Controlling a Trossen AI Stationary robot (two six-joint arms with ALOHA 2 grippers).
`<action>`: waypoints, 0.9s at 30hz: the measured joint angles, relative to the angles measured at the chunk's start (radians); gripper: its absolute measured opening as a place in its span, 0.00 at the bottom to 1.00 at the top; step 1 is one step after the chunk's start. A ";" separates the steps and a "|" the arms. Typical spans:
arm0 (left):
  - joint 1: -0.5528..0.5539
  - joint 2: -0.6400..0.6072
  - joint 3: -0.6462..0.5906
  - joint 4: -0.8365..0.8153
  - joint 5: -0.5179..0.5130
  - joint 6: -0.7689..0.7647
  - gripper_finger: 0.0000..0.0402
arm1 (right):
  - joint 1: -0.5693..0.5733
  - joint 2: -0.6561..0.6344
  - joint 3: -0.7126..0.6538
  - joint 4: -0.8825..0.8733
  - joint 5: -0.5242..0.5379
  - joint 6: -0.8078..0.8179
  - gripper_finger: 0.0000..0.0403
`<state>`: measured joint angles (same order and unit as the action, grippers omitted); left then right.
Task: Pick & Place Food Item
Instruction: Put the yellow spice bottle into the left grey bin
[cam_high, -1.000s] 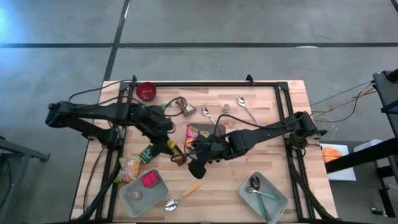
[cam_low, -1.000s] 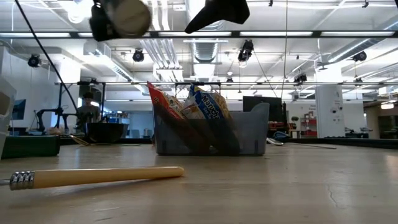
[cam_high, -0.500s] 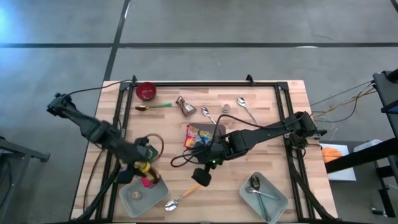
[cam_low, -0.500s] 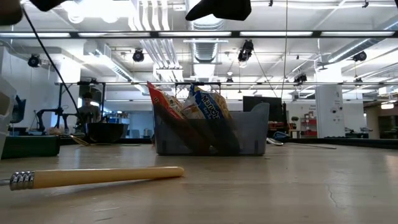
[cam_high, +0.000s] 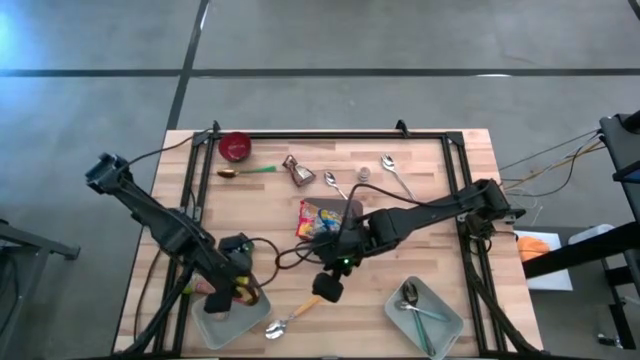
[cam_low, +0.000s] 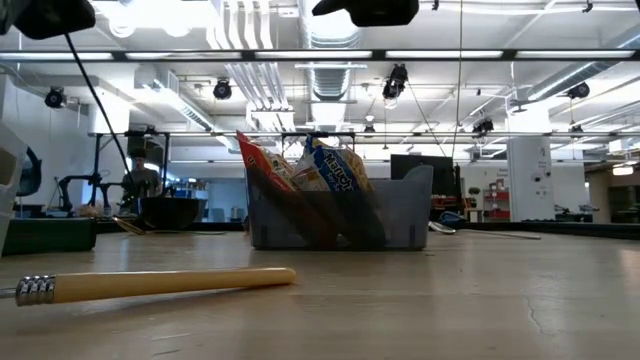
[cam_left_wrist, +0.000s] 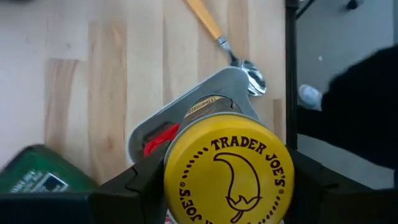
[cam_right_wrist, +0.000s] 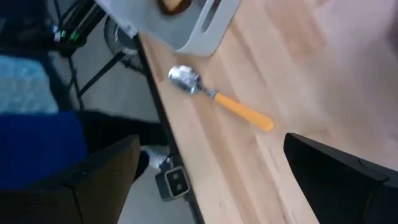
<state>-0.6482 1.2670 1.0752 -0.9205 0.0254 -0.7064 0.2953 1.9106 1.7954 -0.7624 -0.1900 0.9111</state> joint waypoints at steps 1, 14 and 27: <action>-0.003 0.014 0.000 0.012 0.000 -0.016 0.54 | 0.003 -0.005 0.000 -0.004 0.014 0.010 0.98; -0.037 0.115 0.001 0.018 -0.068 -0.058 0.54 | 0.085 -0.089 0.000 -0.009 0.200 0.079 0.98; -0.075 0.239 0.001 0.073 -0.106 -0.004 0.54 | 0.117 -0.094 0.000 -0.021 0.220 0.060 0.98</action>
<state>-0.7233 1.5062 1.0760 -0.8474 -0.0811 -0.7103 0.4125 1.8168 1.7950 -0.7834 0.0301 0.9707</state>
